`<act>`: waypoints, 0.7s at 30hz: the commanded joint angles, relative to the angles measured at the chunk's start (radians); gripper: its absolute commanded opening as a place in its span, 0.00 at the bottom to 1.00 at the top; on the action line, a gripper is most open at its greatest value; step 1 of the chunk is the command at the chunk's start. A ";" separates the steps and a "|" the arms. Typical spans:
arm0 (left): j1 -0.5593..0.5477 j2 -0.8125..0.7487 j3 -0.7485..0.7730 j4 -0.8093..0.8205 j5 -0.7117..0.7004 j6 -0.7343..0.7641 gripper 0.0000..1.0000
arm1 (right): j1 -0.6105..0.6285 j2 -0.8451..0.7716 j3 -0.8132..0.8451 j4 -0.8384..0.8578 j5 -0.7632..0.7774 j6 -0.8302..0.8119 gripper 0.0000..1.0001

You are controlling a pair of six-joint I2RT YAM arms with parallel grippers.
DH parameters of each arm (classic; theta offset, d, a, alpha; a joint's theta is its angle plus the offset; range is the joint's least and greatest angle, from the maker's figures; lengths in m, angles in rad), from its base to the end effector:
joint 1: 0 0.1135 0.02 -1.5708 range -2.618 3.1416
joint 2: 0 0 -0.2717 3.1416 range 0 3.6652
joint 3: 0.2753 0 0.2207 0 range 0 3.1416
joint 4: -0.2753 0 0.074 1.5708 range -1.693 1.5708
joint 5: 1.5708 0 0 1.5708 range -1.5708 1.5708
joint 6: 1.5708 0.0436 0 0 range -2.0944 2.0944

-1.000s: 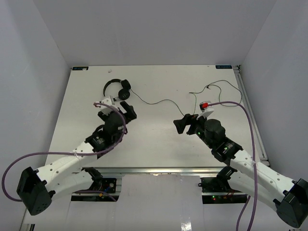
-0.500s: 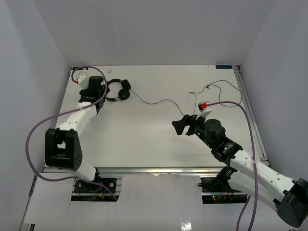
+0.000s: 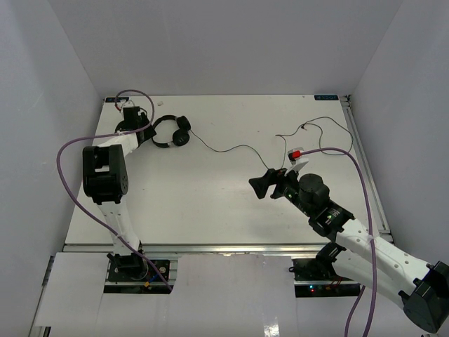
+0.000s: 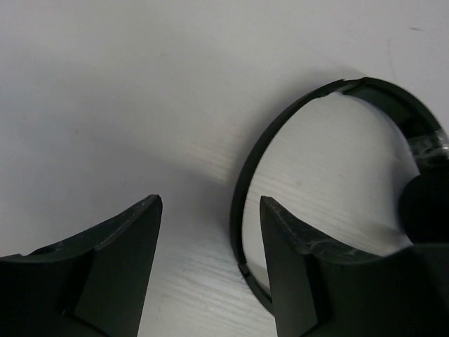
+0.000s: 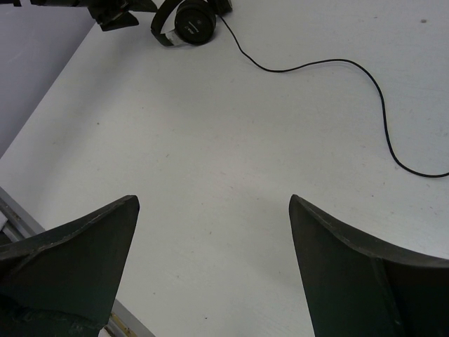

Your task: Wrap the headphones

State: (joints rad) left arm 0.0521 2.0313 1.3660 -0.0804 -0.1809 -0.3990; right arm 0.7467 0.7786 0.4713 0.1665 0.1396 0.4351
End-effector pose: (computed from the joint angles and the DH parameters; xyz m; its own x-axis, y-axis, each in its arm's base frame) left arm 0.4297 0.0303 0.1937 -0.5532 -0.4115 -0.7243 -0.4320 0.8851 -0.1729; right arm 0.1239 0.1064 0.2808 -0.3343 0.2594 -0.9061 -0.4748 0.7841 0.3996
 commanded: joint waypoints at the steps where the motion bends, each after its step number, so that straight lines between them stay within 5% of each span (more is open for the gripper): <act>1: -0.007 0.009 0.066 0.093 0.157 0.145 0.69 | 0.002 -0.019 0.020 0.046 -0.031 -0.010 0.94; 21: 0.012 0.143 0.157 0.036 0.228 0.224 0.62 | 0.002 -0.007 0.024 0.044 -0.021 -0.024 0.95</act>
State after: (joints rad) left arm 0.0573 2.1829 1.5108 -0.0252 0.0316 -0.2047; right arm 0.7467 0.7780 0.4713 0.1665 0.1207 0.4287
